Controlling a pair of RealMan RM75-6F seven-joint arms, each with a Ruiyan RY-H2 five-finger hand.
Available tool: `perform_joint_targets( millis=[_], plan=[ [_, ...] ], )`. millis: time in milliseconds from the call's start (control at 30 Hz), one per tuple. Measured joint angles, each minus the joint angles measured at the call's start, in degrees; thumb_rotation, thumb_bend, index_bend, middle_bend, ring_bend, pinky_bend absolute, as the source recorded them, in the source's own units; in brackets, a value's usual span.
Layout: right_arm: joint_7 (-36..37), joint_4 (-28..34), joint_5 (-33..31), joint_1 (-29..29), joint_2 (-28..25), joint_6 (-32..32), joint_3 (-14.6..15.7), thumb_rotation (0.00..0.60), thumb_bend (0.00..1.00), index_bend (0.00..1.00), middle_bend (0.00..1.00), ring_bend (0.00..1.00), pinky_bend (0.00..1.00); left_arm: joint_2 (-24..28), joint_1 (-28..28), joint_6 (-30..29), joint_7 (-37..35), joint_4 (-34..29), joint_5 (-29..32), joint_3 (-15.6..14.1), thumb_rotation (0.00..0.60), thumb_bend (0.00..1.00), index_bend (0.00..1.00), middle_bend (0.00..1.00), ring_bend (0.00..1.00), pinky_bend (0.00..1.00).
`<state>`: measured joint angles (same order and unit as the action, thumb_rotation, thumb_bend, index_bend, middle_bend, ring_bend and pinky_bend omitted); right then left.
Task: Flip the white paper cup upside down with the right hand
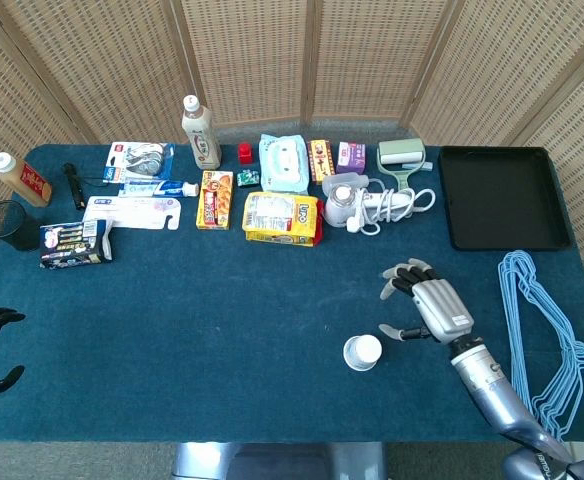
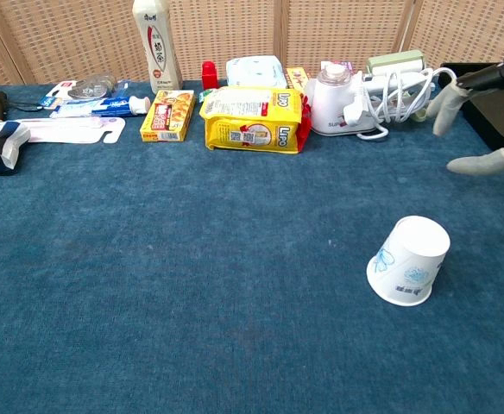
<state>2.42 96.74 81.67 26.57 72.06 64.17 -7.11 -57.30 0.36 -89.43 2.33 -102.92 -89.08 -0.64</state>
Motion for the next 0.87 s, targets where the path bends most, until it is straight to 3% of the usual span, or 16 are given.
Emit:
perform_joint_targets(
  millis=[333,567,867],
  plan=[
    [-15.0,2.7,-0.3,-7.1,-1.8,12.2,2.0,0.478,0.26,0.44,0.27,0.2,0.12,-3.2,2.3,-4.1,-3.6,5.6,0.8,0.5,0.6,0.18,0.28,0.28,0.17,0.18],
    [-17.4,4.2,0.9,-11.9,-3.0,17.4,4.2,0.477,0.26,0.44,0.28,0.2,0.11,-5.1,4.4,-5.4,-6.0,8.7,1.6,0.1,0.599,0.18,0.28,0.28,0.17,0.18],
    [-17.7,4.4,1.1,-14.5,-3.6,19.1,5.0,0.474,0.26,0.44,0.28,0.2,0.11,-6.4,5.2,-6.1,-6.7,10.3,1.0,0.0,0.6,0.18,0.28,0.28,0.17,0.18]
  ],
)
